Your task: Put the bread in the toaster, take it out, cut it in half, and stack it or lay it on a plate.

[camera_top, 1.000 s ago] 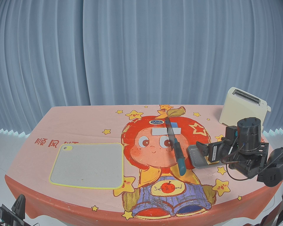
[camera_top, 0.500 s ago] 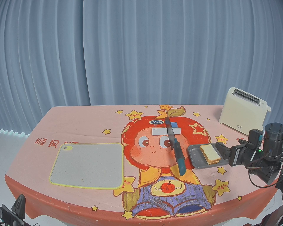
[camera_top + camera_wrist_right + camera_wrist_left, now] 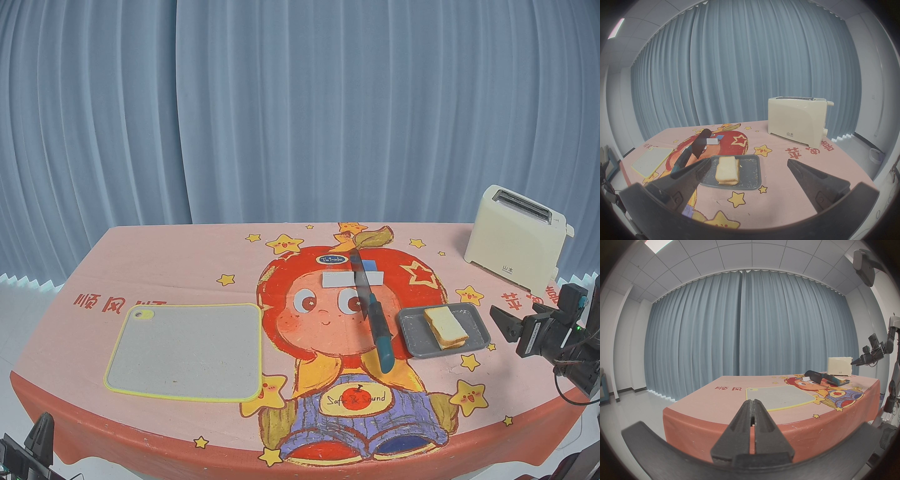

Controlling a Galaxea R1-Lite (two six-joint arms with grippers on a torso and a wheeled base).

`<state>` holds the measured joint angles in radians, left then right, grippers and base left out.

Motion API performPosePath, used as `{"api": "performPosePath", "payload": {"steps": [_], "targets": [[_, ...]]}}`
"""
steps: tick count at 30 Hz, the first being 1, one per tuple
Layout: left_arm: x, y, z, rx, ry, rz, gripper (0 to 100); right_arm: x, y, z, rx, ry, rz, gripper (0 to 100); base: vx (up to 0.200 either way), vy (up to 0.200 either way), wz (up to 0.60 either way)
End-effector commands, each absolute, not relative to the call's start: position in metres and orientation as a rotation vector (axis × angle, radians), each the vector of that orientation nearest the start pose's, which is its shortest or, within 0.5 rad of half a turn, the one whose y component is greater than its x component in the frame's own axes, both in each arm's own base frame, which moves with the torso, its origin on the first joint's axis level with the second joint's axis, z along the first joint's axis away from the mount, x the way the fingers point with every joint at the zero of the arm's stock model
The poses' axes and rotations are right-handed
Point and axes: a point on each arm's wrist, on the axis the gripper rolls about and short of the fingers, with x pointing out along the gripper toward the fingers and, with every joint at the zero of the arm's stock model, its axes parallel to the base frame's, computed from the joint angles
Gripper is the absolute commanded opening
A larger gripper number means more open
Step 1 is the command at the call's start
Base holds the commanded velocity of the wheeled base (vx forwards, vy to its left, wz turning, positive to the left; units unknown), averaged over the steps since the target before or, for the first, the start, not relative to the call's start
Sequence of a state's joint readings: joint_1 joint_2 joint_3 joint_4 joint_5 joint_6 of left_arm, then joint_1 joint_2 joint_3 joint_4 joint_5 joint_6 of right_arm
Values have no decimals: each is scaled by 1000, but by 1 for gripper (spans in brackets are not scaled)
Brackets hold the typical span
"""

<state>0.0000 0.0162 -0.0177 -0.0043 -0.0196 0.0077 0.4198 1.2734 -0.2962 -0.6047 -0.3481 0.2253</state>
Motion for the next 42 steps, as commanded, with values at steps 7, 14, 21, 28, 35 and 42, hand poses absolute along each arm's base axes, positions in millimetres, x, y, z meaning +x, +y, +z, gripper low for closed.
{"api": "performPosePath", "payload": {"steps": [7,14,21,28,35,42], "targets": [[-23,0,76,8,-5,-20,0,152,53,145,88,351,-7,100,0,0,0],[-23,0,76,8,-5,-20,0,151,44,142,86,356,-51,100,0,0,0],[-23,0,76,8,-5,-20,0,150,37,145,99,336,-88,100,0,0,0],[-23,0,76,8,-5,-20,0,144,35,142,92,342,-94,100,0,0,0],[-23,0,76,8,-5,-20,0,144,28,148,87,311,-131,100,0,0,0],[-23,0,76,8,-5,-20,0,147,23,151,75,271,-159,100,0,0,0]]}}
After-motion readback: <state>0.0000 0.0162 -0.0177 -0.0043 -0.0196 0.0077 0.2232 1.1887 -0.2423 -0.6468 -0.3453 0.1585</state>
